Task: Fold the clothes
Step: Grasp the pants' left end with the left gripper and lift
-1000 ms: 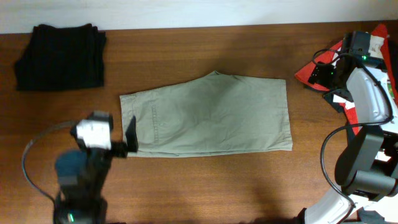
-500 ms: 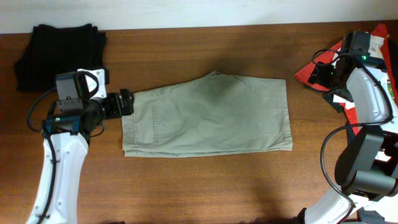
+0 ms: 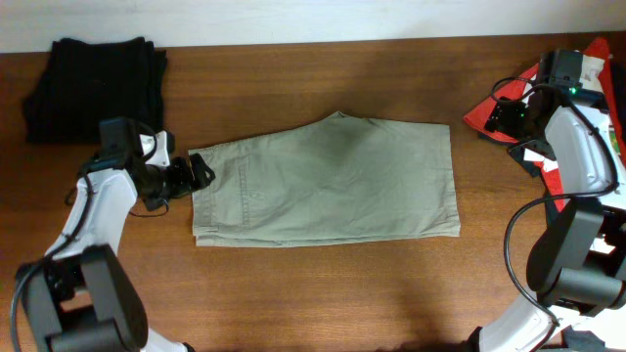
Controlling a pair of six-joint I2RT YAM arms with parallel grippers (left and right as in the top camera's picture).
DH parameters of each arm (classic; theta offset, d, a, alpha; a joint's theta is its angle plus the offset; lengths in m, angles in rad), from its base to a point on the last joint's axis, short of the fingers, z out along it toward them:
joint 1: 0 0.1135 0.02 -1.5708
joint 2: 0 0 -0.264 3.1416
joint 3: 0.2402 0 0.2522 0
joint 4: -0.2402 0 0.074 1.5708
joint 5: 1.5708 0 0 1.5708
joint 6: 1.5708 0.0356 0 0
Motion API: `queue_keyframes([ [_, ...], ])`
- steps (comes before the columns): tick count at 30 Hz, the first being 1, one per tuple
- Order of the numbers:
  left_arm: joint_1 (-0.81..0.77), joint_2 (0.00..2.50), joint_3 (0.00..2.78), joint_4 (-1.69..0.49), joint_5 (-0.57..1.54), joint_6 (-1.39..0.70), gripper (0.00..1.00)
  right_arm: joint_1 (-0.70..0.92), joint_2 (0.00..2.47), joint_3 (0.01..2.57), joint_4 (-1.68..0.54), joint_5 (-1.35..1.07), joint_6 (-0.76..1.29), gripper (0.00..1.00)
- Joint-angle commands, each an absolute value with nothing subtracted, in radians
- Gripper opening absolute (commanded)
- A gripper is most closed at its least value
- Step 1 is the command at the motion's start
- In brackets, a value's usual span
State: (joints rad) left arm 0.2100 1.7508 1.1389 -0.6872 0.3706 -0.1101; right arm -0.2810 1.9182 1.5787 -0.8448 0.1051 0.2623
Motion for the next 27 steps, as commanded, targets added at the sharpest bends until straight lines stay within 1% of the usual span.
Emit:
queue_keyframes([
  [1, 0.212, 1.830, 1.154, -0.689, 0.385, -0.073, 0.99, -0.282, 1.919, 1.594, -0.845, 0.113, 0.273, 0.99],
  [10, 0.212, 1.927, 1.154, -0.685, 0.371, -0.036, 1.00, -0.282, 1.919, 1.594, -0.845, 0.113, 0.273, 0.99],
  [12, 0.212, 1.939, 1.154, -0.686, 0.387, -0.036, 0.99, -0.282, 1.920, 1.594, -0.845, 0.113, 0.273, 0.99],
  [17, 0.212, 2.017, 1.152, -0.690, 0.530, -0.028, 0.99, -0.282, 1.920, 1.594, -0.845, 0.113, 0.273, 0.99],
  [24, 0.212, 2.130, 1.146, -0.697, 0.534, -0.029, 0.99, -0.282, 1.920, 1.594, -0.845, 0.113, 0.273, 0.99],
  [25, 0.212, 2.137, 1.146, -0.697, 0.534, -0.029, 0.98, -0.282, 1.920, 1.594, -0.845, 0.113, 0.273, 0.99],
  [27, 0.212, 2.142, 1.146, -0.697, 0.533, -0.029, 0.89, -0.282, 1.920, 1.594, -0.845, 0.113, 0.273, 0.99],
])
